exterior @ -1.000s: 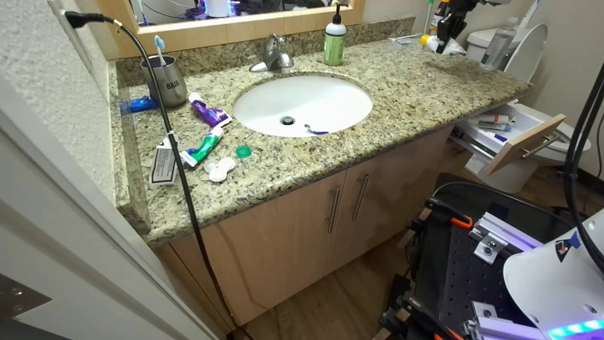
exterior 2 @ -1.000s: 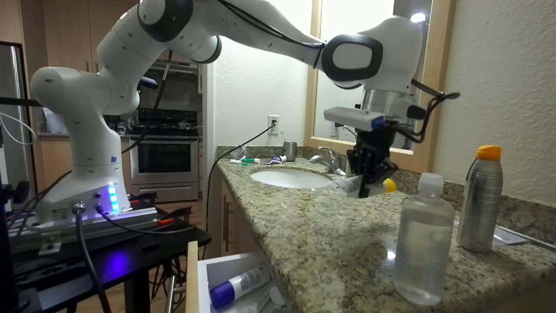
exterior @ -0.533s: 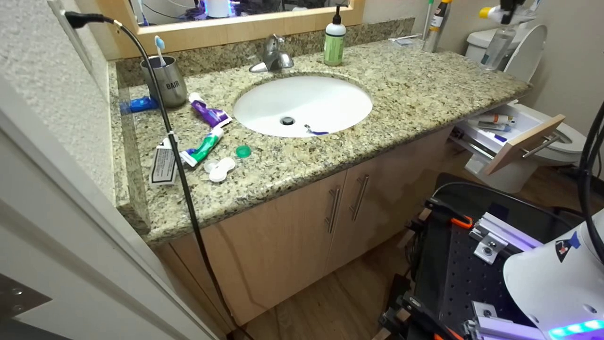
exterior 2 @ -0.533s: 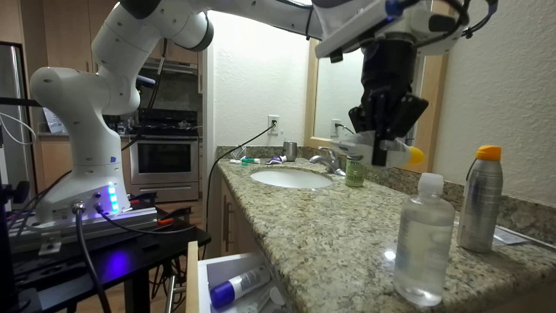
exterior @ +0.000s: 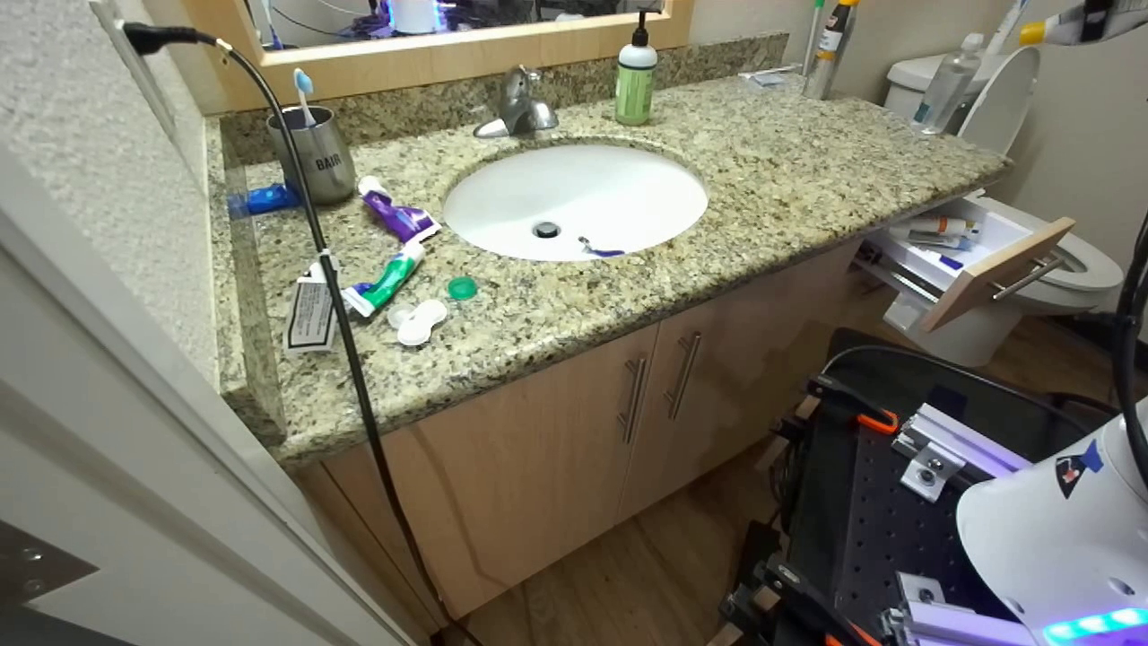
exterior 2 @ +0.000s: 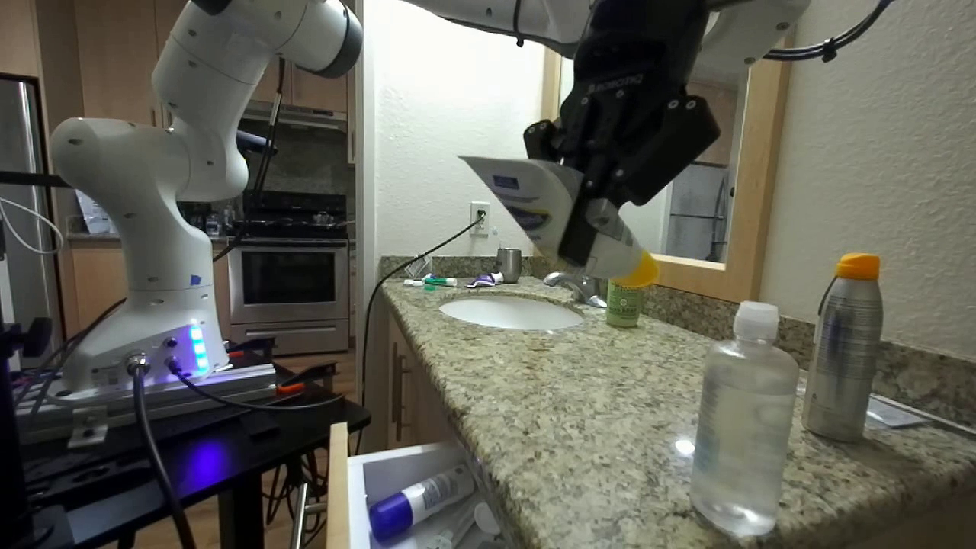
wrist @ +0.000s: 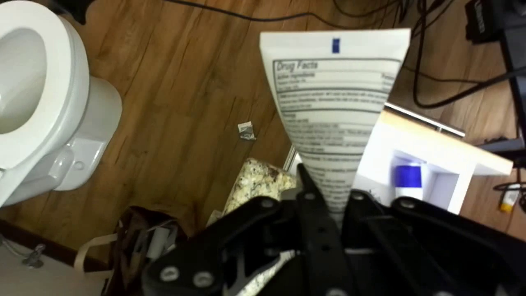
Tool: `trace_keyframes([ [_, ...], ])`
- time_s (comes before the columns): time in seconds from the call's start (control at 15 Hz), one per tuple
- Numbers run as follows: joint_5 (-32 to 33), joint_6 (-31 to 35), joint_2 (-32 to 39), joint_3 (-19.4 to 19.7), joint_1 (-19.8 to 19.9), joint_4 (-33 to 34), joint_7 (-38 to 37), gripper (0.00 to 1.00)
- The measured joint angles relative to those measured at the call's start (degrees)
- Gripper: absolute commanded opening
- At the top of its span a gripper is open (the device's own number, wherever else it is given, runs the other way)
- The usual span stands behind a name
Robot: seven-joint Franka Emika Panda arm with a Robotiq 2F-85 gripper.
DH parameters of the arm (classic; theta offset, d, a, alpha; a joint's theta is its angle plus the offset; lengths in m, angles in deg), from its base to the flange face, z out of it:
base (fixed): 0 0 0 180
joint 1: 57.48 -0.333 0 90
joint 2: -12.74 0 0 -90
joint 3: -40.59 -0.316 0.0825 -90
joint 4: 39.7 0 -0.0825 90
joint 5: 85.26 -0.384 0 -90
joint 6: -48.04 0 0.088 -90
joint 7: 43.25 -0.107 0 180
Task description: Put the white bottle with the yellow lid inside the open drawer on the right then close the drawer
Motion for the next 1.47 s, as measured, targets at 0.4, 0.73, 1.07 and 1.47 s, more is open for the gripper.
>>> trace_keyframes([
  [0.4, 11.25, 0.89, 0.25, 0.15, 0.35, -4.43, 13.21, 0.02],
  [0.73, 10.78, 1.72, 0.05, -0.14, 1.45, -6.27, 20.98, 0.07],
  [1.07, 11.07, 1.81, 0.22, -0.24, 1.02, -6.40, 20.42, 0.02],
  [1.47, 26.74, 23.32, -0.10, -0.79, 2.72, -19.07, 19.42, 0.02],
])
